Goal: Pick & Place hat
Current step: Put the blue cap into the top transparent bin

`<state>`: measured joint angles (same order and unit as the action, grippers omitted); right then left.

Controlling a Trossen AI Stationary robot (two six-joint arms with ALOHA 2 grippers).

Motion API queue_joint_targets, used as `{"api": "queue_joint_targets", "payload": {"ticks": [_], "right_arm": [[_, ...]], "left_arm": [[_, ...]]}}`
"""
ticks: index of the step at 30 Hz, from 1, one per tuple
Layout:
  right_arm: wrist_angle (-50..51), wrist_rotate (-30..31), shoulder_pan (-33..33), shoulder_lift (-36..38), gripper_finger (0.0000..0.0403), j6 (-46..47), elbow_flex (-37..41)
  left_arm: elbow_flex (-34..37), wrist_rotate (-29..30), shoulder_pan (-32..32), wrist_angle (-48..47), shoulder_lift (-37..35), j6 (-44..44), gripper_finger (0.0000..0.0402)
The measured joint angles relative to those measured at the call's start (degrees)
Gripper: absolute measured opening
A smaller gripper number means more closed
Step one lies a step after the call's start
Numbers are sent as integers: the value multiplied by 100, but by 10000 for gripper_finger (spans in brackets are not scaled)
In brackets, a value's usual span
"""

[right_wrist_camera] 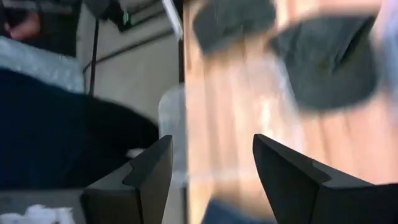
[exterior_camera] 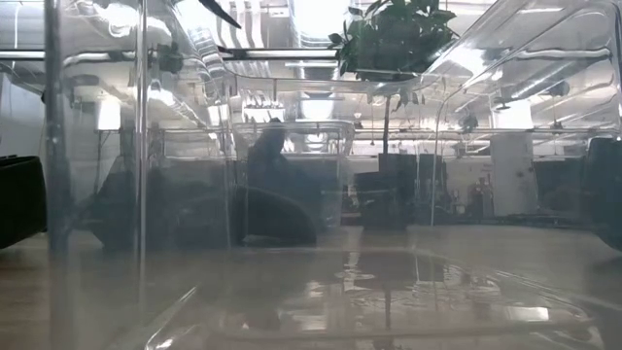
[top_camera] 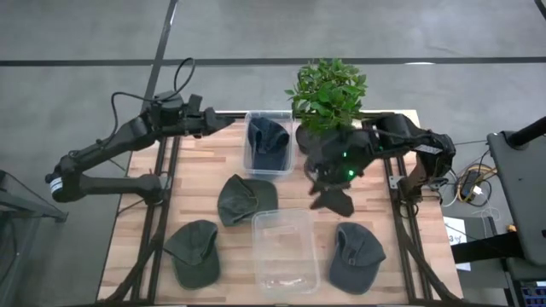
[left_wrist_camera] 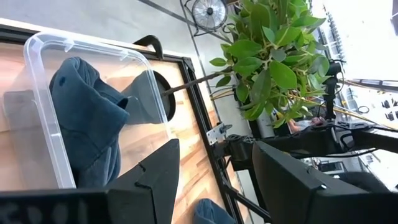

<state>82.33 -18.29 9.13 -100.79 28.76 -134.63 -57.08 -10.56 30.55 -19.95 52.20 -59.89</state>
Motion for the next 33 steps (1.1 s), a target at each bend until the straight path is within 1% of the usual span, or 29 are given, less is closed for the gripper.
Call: {"api": "queue_joint_targets", "payload": {"ticks": [4,10,13,17,21,24,28,33], "right_arm": [[785,22,370,-25,215,407,20],[772,85,1007,41,215,619,424],[709,159,1238,167,215,1080,711],[505,202,1567,261,215,1834,1039],[524,532,1888,290,215,2855,1473],[489,653,2167,268,215,3884,1955],[48,646,2653,249,215,5409,2815],[-743,604,3306,245,215,7223,3832]], "left_arm": [[0,17,2,1,35,-19,195],[4,223,0,1,82,-226,195],[7,265,2,3,88,-408,195],[7,260,1,1,91,-434,195],[9,255,0,1,91,-412,195],[9,199,0,1,91,-282,195],[9,-50,0,1,91,-155,195],[9,-319,-2,1,91,-77,195]]}}
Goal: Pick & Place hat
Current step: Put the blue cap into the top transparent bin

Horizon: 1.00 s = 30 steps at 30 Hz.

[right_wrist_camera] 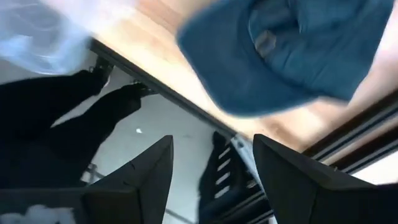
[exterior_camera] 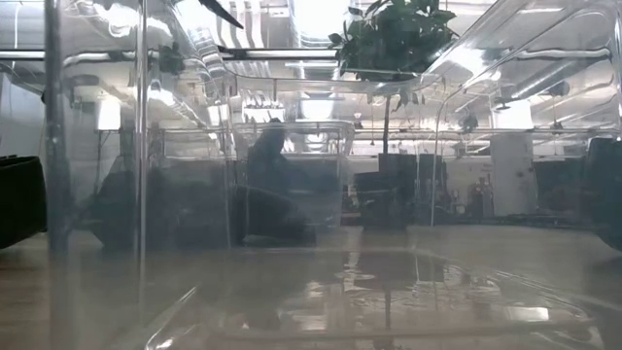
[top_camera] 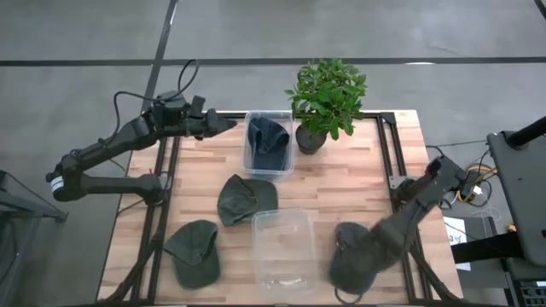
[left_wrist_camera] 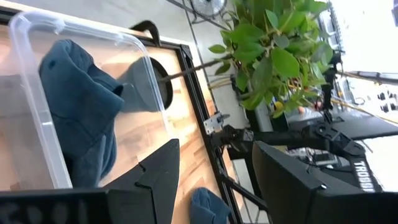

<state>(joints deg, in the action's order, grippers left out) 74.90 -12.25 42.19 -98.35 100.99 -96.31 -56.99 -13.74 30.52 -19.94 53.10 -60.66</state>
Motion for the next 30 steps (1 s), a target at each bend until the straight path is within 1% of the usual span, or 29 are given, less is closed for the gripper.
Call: {"api": "queue_joint_targets", "payload": {"ticks": [6,9,11,15,18,27,30], "right_arm": [[-1383,68,726,0,215,2020,899],[-2149,84,1021,0,215,2821,1350],[-2432,193,1208,0,215,3229,1621],[-2564,218,1365,-63,215,3357,2027],[-2579,351,1440,-156,215,3308,2227],[-2580,342,1621,-410,215,3311,2598],[-2578,512,1632,-460,215,3265,2664]], "left_arm": [[0,-56,0,0,0,7,195],[0,-58,0,0,2,7,195],[0,-58,0,0,2,12,195],[2,-59,0,1,2,83,195],[2,-60,0,0,2,79,195],[2,-56,0,-2,80,52,195],[2,-57,0,0,127,31,195]]}}
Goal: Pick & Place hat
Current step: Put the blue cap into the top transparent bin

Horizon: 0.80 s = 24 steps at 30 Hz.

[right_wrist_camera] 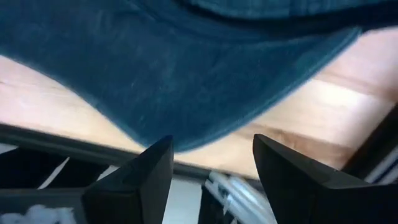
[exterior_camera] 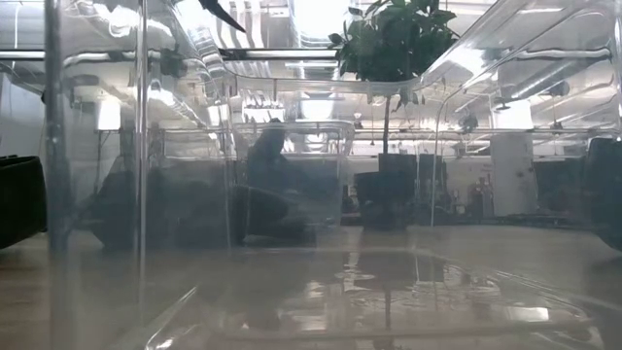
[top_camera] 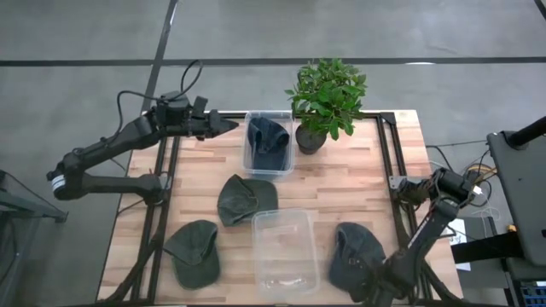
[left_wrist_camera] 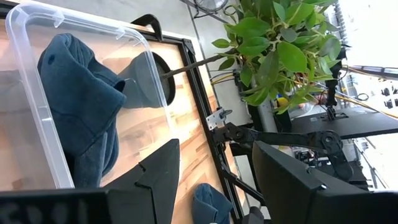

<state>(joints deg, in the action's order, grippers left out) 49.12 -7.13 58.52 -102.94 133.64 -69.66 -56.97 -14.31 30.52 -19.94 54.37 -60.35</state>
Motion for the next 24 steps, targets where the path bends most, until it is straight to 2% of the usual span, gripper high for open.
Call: {"api": "queue_joint_targets", "payload": {"ticks": [13,20,24], "right_arm": [[-251,293,-1,-6,215,-22,490],[-901,974,-1,-6,215,-27,776],[-875,1235,-1,-4,214,-32,746]], "left_arm": [[0,0,0,0,146,8,195],[0,0,0,-2,131,4,195],[0,0,0,0,131,2,195]]}}
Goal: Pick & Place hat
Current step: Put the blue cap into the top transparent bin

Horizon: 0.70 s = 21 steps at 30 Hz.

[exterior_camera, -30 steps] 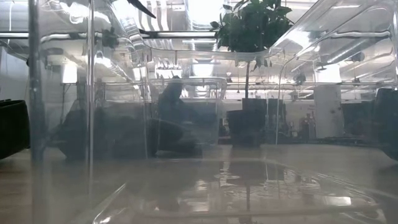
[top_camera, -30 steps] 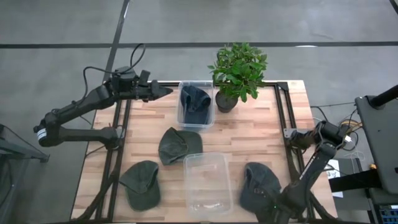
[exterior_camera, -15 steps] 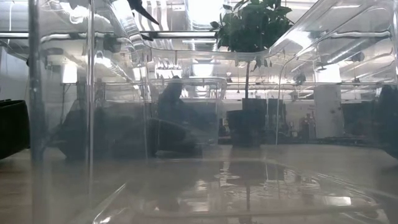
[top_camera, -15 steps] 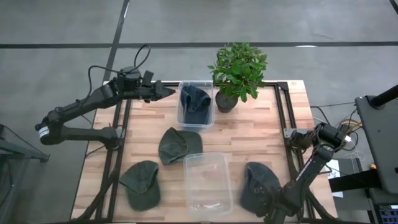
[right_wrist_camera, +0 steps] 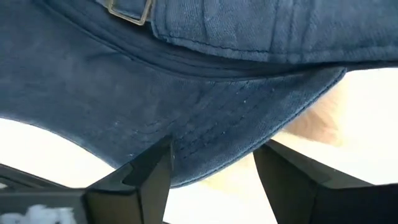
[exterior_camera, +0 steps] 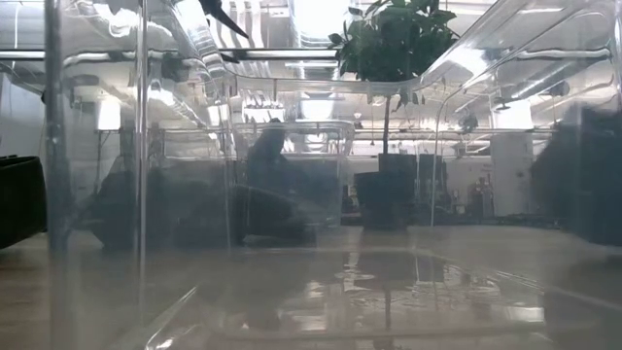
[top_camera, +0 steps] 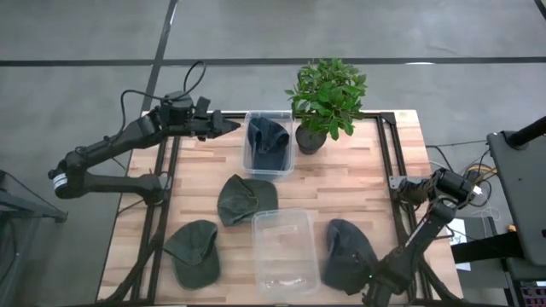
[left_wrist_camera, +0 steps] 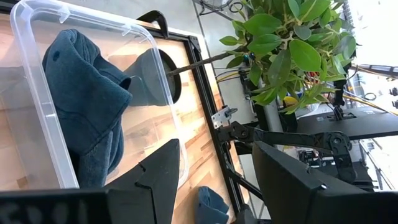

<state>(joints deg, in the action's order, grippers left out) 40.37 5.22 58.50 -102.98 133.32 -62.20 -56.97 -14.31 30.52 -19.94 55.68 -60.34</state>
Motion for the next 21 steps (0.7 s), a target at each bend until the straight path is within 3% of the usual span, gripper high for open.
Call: {"api": "queue_joint_targets", "payload": {"ticks": [5,13,16,21], "right_arm": [[1,782,0,26,214,2,-236],[-25,1302,-39,24,194,55,-277],[17,1371,-52,20,148,63,-216],[145,1480,-59,24,28,26,-214]], "left_arm": [[0,0,0,0,2,-2,195],[0,0,-1,0,2,7,195],[0,0,0,-2,2,7,195],[0,0,0,-2,2,9,195]]}}
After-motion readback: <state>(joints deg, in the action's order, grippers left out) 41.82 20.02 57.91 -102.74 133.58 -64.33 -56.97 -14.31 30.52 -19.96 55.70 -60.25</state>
